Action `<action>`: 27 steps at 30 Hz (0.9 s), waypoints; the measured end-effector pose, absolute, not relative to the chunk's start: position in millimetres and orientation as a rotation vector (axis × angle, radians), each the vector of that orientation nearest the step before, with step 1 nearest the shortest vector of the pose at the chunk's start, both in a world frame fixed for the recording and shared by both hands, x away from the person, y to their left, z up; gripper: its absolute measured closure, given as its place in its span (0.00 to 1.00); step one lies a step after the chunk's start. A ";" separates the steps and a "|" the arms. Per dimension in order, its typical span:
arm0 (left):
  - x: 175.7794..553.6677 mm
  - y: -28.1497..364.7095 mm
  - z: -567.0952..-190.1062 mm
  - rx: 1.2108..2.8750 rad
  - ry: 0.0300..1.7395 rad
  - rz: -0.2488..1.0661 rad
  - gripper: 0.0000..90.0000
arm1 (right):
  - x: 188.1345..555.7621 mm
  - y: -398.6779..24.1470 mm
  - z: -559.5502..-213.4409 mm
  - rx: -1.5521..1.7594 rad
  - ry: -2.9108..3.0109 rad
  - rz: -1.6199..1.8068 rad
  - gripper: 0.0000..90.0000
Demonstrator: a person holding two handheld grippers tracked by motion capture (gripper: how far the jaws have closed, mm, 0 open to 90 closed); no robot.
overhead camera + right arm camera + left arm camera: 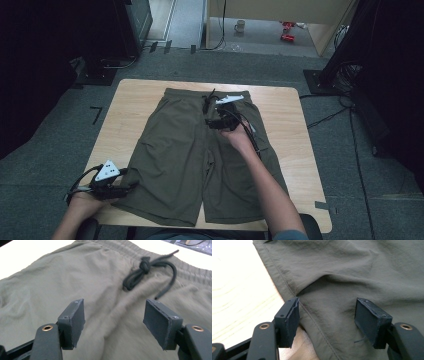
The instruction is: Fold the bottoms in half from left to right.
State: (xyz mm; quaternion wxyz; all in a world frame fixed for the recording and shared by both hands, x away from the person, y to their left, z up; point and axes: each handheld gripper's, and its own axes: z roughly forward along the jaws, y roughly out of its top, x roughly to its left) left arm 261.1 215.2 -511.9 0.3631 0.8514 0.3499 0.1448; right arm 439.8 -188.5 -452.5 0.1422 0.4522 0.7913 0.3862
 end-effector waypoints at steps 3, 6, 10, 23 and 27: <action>261.1 215.1 -511.7 2.192 0.899 0.367 0.44 | 445.8 -179.2 -451.4 1.299 2.287 1.125 0.37; 261.3 214.5 -511.3 2.196 0.899 0.366 0.44 | 450.5 -171.1 -451.4 1.300 2.296 1.126 0.37; 261.9 214.1 -511.3 2.196 0.893 0.363 0.44 | 454.4 -161.9 -451.8 1.273 2.302 1.145 0.40; 261.9 214.4 -510.3 2.190 0.897 0.341 0.50 | 480.8 -133.2 -457.1 1.286 2.342 1.137 0.41; 261.6 214.1 -509.8 2.186 0.898 0.324 0.54 | 489.8 -120.6 -456.6 1.270 2.352 1.129 0.41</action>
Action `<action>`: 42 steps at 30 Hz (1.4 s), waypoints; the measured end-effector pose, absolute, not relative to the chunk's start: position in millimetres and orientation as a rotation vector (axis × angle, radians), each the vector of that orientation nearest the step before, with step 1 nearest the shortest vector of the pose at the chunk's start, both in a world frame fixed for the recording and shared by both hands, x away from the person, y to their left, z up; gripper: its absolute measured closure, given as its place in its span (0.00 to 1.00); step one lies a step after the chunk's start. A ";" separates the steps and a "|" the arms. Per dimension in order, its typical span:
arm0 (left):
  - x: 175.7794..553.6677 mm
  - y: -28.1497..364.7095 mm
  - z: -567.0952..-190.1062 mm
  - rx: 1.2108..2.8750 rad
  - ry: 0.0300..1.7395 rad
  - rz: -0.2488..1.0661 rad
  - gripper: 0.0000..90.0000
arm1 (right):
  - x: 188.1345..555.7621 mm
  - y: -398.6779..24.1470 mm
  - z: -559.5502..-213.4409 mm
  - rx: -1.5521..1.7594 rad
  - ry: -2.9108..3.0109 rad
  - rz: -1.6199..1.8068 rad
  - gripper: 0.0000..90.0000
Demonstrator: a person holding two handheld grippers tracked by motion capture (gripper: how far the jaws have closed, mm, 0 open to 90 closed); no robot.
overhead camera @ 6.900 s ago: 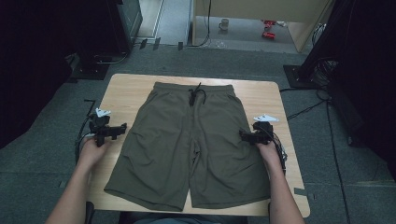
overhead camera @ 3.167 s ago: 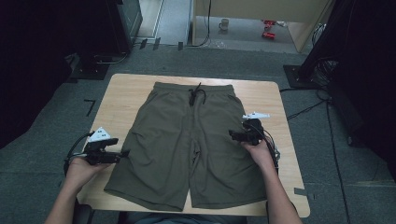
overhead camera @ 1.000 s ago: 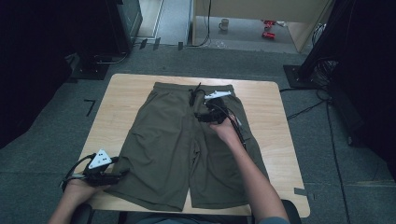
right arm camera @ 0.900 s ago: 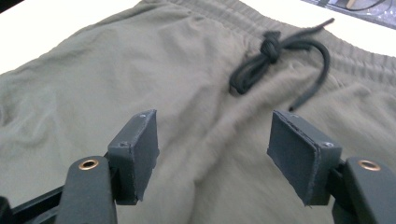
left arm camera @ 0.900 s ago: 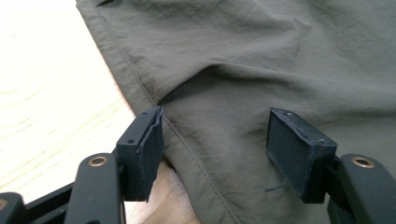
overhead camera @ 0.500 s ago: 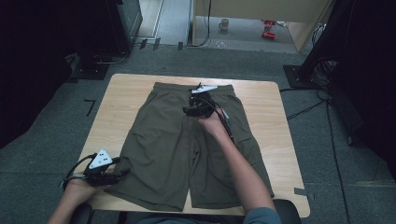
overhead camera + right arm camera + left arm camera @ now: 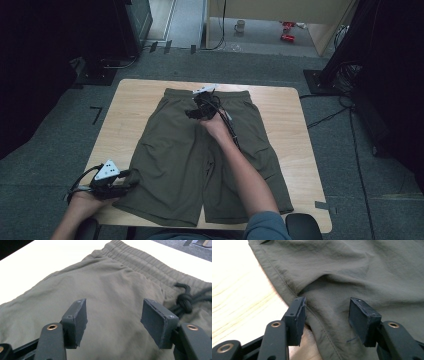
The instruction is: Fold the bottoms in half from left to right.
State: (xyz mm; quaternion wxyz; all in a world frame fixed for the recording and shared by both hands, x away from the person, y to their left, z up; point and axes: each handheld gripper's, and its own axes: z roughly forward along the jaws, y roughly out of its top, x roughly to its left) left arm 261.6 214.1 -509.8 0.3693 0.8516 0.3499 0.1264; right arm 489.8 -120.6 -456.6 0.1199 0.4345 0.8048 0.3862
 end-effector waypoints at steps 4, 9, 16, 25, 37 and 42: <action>261.8 213.8 -509.3 2.186 0.895 0.308 0.55 | 493.7 -113.9 -458.0 1.266 2.345 1.138 0.41; 261.5 213.0 -508.9 2.185 0.893 0.297 0.60 | 499.3 -102.5 -464.0 1.250 2.356 1.133 0.41; 260.6 210.9 -508.4 2.189 0.884 0.277 0.66 | 508.7 -77.9 -477.0 1.250 2.365 1.135 0.41; 260.6 211.2 -508.7 2.190 0.869 0.263 0.62 | 516.7 -45.3 -494.7 1.243 2.391 1.178 0.38; 258.6 209.0 -508.4 2.212 0.858 0.278 0.50 | 521.2 -7.0 -501.3 1.262 2.387 1.124 0.30; 257.7 207.3 -508.5 2.219 0.856 0.298 0.51 | 520.9 7.7 -507.3 1.275 2.356 1.111 0.30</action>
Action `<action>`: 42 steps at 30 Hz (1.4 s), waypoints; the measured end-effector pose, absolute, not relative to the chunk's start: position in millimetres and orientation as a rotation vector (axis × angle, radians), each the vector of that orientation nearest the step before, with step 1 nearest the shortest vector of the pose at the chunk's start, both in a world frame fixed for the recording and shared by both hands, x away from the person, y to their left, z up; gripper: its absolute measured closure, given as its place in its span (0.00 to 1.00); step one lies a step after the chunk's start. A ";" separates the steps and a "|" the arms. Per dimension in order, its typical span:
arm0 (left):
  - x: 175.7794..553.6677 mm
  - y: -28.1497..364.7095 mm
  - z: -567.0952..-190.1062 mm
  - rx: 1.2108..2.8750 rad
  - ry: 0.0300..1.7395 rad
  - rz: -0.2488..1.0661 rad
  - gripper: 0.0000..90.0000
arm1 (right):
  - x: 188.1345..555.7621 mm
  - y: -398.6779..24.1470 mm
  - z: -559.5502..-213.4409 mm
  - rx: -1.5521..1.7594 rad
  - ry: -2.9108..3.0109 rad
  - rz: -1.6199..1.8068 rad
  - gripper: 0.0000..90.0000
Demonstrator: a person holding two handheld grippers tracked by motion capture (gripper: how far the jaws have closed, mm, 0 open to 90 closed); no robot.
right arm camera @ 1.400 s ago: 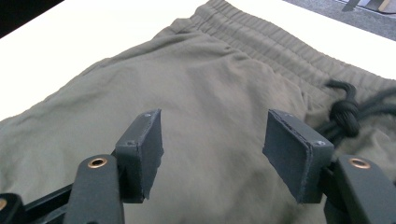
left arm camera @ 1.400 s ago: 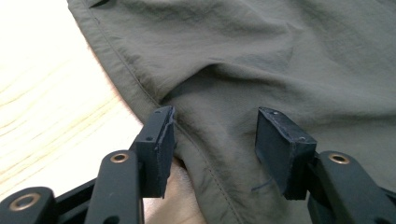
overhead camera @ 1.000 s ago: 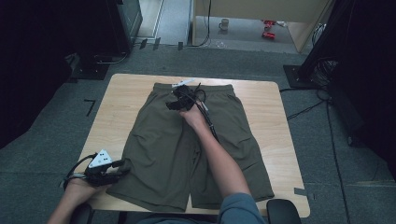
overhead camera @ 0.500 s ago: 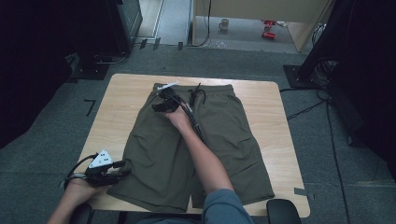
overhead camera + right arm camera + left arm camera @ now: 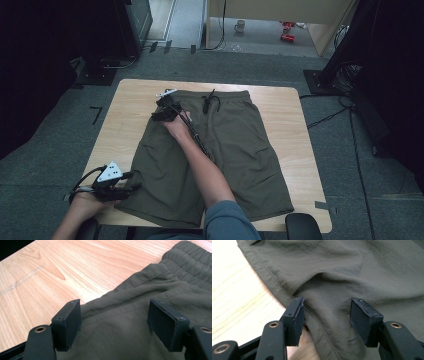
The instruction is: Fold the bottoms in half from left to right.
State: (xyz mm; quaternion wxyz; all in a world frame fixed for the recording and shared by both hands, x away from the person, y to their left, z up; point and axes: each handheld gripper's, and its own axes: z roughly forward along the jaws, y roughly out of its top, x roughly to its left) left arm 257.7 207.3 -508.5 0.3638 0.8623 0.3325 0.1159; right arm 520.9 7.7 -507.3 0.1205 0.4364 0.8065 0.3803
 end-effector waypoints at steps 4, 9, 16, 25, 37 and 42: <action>257.8 207.2 -508.1 2.215 0.870 0.305 0.55 | 519.9 12.0 -512.2 1.266 2.344 1.070 0.36; 257.9 206.7 -507.6 2.210 0.880 0.300 0.63 | 513.4 15.5 -516.2 1.168 2.307 1.048 0.49; 257.2 200.8 -505.6 2.224 0.884 0.273 0.71 | 509.3 12.4 -518.7 1.191 2.250 1.073 0.64; 261.4 191.6 -503.7 2.246 0.884 0.244 0.90 | 498.0 23.6 -518.9 1.075 2.253 1.016 0.96; 265.3 192.7 -470.7 2.084 0.869 0.134 0.97 | 508.4 8.2 -489.3 1.169 2.344 1.033 0.99; 262.1 178.8 -443.8 2.026 0.810 0.122 0.97 | 513.0 -11.2 -466.1 1.185 2.399 1.062 0.99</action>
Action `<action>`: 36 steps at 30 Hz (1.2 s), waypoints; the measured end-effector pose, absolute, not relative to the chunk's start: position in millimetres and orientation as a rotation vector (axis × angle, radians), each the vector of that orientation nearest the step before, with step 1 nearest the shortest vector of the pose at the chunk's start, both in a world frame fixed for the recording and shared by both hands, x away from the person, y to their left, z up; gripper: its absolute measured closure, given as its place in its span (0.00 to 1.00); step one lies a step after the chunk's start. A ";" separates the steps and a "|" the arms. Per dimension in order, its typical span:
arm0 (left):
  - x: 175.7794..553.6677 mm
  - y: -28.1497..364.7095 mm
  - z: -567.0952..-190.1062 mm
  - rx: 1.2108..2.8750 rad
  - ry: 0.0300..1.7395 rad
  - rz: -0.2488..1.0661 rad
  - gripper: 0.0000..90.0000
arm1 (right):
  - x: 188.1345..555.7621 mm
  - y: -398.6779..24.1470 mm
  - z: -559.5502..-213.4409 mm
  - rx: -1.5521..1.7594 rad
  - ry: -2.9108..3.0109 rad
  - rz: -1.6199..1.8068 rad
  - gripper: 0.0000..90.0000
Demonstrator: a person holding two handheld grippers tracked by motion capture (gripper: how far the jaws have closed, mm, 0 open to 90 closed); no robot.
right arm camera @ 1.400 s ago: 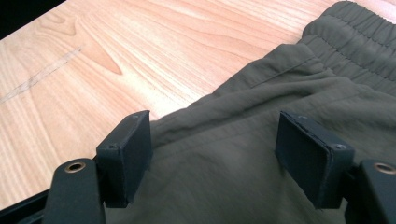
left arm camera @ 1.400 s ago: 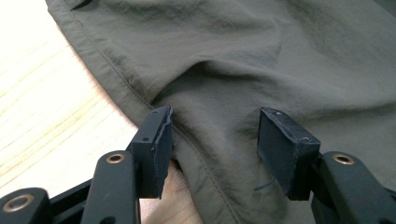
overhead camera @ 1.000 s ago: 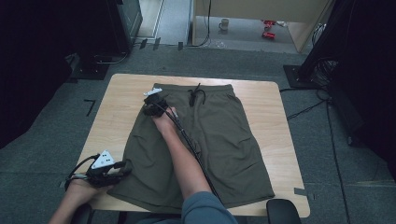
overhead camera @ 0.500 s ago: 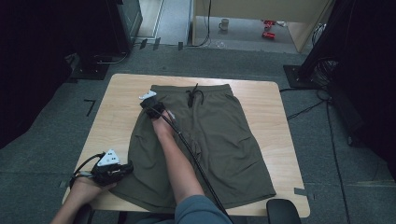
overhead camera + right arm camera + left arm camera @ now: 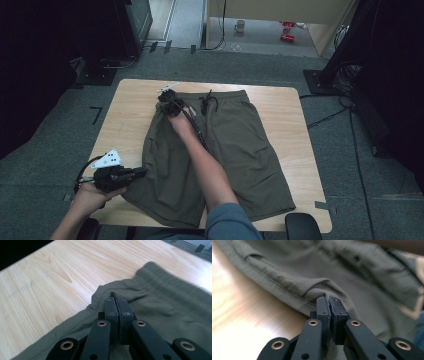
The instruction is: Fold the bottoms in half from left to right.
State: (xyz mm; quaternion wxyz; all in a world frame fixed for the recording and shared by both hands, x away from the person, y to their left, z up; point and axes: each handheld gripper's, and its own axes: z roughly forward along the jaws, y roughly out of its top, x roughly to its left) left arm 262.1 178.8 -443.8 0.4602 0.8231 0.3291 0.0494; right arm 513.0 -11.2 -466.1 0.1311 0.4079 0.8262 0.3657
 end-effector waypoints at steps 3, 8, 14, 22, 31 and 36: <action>263.7 168.7 -432.7 2.030 0.781 0.134 0.97 | 513.2 -26.4 -452.7 1.162 2.404 1.059 0.99; 269.9 142.0 -414.7 2.034 0.714 0.123 0.98 | 512.0 -57.1 -431.3 1.160 2.381 1.081 0.99; 273.8 104.6 -393.4 2.056 0.619 0.120 0.98 | 508.4 -98.3 -412.8 1.224 2.324 1.150 0.99; 276.7 60.1 -373.5 2.078 0.519 0.115 0.98 | 499.7 -147.0 -385.7 1.254 2.255 1.203 0.99; 277.5 -0.8 -365.2 2.073 0.415 0.102 0.98 | 485.6 -206.8 -369.4 1.270 2.203 1.177 0.99; 276.9 -34.6 -375.5 2.088 0.380 0.100 0.98 | 479.1 -242.1 -378.6 1.329 2.186 1.151 0.98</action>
